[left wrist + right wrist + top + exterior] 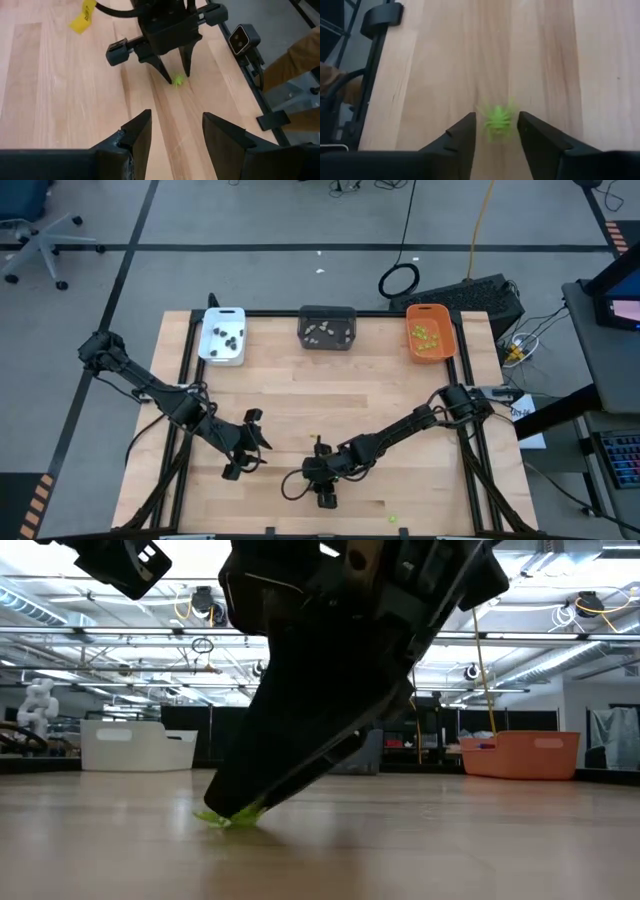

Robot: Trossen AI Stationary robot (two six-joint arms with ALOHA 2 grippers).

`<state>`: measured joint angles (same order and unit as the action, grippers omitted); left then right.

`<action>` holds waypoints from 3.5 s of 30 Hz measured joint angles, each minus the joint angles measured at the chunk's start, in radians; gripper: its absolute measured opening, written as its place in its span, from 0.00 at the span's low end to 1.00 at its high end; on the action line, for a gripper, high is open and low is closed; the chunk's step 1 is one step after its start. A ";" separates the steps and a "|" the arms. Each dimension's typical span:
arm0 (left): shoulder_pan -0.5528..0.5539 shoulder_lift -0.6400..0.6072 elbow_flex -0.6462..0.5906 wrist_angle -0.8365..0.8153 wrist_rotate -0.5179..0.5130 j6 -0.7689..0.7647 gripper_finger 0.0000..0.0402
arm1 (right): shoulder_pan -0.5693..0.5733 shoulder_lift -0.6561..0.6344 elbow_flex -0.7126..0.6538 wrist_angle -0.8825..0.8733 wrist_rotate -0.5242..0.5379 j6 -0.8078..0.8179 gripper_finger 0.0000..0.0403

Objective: Sort Halloween decoration
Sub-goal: Put the green toy spider into the orange bin

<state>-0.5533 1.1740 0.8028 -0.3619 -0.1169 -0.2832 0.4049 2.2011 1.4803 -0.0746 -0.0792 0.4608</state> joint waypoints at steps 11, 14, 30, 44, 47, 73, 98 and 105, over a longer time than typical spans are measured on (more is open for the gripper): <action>0.003 0.000 0.000 0.001 -0.005 0.007 0.43 | -0.008 -0.001 -0.001 -0.004 -0.016 0.048 0.02; 0.003 0.000 0.000 0.000 -0.006 0.008 0.43 | -0.013 -0.001 -0.001 -0.004 -0.030 0.061 0.02; 0.003 0.000 0.000 -0.001 -0.006 0.001 0.43 | -0.066 -0.112 -0.005 -0.016 -0.106 0.078 0.00; 0.003 -0.003 0.000 0.043 -0.023 -0.129 0.43 | -0.076 -0.328 -0.004 -0.042 -0.022 0.096 0.00; 0.004 -0.014 0.000 0.137 -0.027 -0.171 0.43 | -0.084 -0.407 -0.004 -0.105 0.081 0.055 0.00; 0.130 -0.016 0.000 0.566 -0.250 -0.043 0.43 | -0.235 -0.933 -0.003 -0.255 0.390 -0.359 0.00; 0.324 -0.016 0.000 0.593 -0.261 -0.052 0.43 | -0.279 -1.035 -0.003 -0.338 0.286 -0.863 0.00; 0.351 -0.016 0.000 0.593 -0.261 -0.053 0.43 | -0.280 -1.035 -0.003 -0.338 0.369 -0.993 0.00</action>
<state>-0.2023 1.1584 0.8028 0.2306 -0.3775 -0.3359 0.1253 1.1660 1.4773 -0.4129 0.2900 -0.5324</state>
